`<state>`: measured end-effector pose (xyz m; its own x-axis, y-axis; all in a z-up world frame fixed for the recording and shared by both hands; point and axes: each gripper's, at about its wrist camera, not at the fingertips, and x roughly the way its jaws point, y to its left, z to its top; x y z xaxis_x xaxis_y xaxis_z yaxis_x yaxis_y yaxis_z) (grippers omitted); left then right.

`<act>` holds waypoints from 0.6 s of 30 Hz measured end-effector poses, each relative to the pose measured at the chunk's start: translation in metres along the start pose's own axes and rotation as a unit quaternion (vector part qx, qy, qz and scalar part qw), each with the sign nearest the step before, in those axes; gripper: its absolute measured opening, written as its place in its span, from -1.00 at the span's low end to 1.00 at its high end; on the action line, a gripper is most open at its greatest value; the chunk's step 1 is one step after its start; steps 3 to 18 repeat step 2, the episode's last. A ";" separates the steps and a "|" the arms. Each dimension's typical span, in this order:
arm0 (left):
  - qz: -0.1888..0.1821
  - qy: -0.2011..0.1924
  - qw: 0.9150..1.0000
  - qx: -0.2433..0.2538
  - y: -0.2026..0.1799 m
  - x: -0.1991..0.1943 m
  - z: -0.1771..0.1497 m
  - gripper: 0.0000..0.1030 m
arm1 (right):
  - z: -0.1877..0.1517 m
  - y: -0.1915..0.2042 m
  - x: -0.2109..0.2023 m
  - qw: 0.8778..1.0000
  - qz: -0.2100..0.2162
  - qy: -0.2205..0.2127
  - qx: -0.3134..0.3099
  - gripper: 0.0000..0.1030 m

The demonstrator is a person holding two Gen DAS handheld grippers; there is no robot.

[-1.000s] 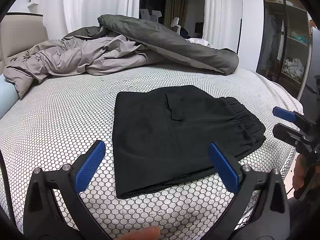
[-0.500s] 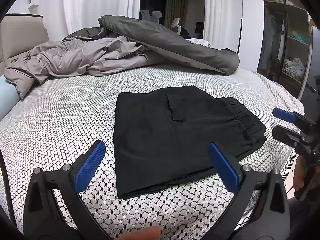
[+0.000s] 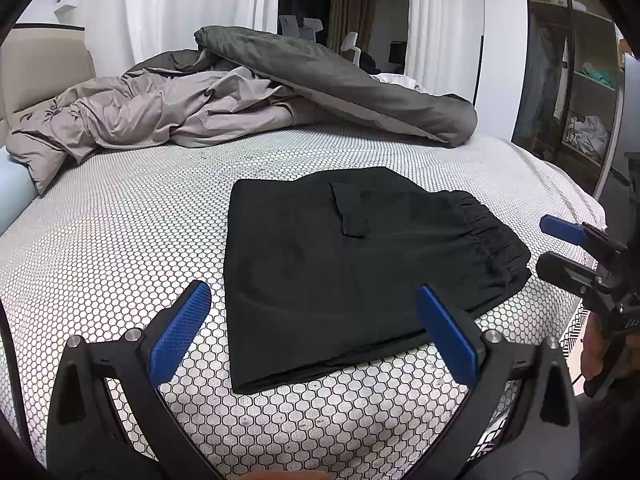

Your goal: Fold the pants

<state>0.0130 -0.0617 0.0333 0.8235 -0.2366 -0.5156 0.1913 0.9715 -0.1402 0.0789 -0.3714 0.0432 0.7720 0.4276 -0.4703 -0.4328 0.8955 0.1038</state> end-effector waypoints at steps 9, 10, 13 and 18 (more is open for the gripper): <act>0.000 0.001 1.000 -0.002 0.001 0.000 0.000 0.98 | 0.000 0.000 0.002 1.000 0.000 0.002 0.000 1.00; 0.000 0.001 1.000 -0.002 0.001 0.000 0.000 0.98 | 0.000 0.000 0.002 1.000 0.000 0.002 0.000 1.00; 0.000 0.001 1.000 -0.002 0.001 0.000 0.000 0.98 | 0.000 0.000 0.002 1.000 0.000 0.002 0.000 1.00; 0.000 0.001 1.000 -0.002 0.001 0.000 0.000 0.98 | 0.000 0.000 0.002 1.000 0.000 0.002 0.000 1.00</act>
